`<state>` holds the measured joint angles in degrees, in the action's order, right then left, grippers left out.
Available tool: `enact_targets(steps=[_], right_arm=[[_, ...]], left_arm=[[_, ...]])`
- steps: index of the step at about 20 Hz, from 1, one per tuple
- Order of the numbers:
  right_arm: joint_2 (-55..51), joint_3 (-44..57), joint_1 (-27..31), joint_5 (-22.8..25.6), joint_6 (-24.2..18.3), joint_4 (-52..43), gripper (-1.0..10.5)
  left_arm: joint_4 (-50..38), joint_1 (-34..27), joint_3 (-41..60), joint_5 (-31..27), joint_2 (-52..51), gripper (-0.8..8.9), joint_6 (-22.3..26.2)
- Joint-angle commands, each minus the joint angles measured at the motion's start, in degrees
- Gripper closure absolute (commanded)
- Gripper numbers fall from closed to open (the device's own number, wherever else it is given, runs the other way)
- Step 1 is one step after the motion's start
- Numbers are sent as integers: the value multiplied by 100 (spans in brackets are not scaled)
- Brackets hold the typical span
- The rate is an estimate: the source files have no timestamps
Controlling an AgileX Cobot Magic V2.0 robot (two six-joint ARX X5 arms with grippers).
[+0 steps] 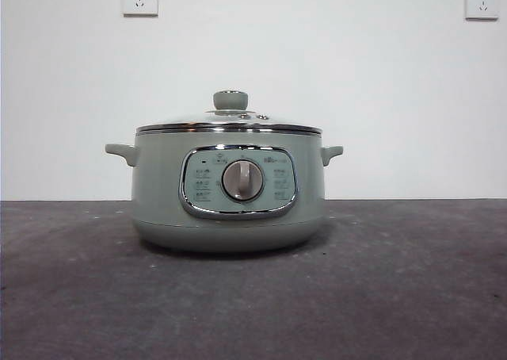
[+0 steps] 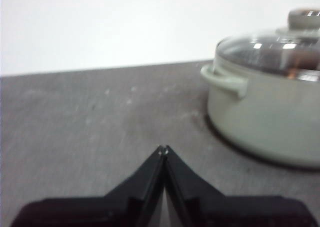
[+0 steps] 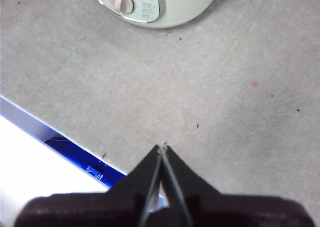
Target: Pick up the potato,open the lid,put the potato in the pot,close the lid
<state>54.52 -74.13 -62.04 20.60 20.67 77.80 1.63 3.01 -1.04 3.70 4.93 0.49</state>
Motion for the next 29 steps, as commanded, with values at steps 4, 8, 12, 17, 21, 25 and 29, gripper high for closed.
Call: enact_targets(steps=[4, 8, 12, 17, 21, 25, 29], right_arm=[[4, 48, -20, 39, 57, 125, 945], [4, 48, -20, 46, 57, 127, 945], [4, 48, -20, 46, 57, 127, 945], [4, 48, -20, 46, 57, 127, 945], [-42, 48, 190, 389, -540, 114, 945], [-588, 846, 1722, 114, -1639, -1993, 945], [-2048, 3565, 3753, -2581, -2533, -6231, 945]], left_arm=[[807, -20, 57, -483, -470, 814, 20], [778, -17, 57, -481, -459, 814, -11], [778, -17, 57, -481, -348, 814, -11], [778, -17, 57, -481, -212, 814, -11], [780, -17, 57, -481, -98, 814, -11], [780, -17, 57, -481, -44, 814, -9], [780, -17, 57, -481, -42, 814, -11]])
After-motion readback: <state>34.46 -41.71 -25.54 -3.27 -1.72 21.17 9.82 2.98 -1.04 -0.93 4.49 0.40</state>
